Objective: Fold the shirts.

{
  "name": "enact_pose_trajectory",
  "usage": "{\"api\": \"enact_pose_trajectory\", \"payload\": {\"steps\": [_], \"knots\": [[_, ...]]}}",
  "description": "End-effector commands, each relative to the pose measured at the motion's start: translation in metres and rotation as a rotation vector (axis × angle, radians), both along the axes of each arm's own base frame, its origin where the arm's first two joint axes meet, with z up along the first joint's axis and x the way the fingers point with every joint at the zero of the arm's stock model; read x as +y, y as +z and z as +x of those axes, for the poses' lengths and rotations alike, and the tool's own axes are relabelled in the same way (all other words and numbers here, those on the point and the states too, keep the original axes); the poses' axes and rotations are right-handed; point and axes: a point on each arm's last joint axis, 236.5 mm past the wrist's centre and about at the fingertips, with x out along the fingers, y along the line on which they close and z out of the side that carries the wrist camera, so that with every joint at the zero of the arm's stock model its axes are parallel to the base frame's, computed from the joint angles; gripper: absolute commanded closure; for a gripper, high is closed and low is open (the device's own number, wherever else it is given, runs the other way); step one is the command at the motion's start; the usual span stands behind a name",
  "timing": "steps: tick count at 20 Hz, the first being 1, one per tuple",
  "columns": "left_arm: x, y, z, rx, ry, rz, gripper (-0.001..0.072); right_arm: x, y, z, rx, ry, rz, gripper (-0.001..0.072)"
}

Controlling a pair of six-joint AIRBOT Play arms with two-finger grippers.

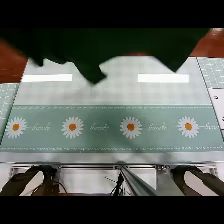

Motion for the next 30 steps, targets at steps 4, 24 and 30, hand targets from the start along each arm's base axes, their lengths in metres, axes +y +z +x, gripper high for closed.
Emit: {"api": "enact_pose_trajectory", "payload": {"steps": [4,24,30], "knots": [[0.043,0.044,-0.163,-0.234,0.47,0.216,0.0671,-0.01,0.061,-0.143,-0.272,-0.208,-0.11,0.0681],[-0.025,-0.356,0.177,0.8,-0.069,-0.112,0.0671,-0.057,-0.257,0.074,0.583,-0.187,0.03,0.0683],[-0.041,-0.404,0.265,0.74,0.024,-0.163,0.0671,-0.068,-0.371,0.208,0.751,-0.189,0.245,0.0681]]}}
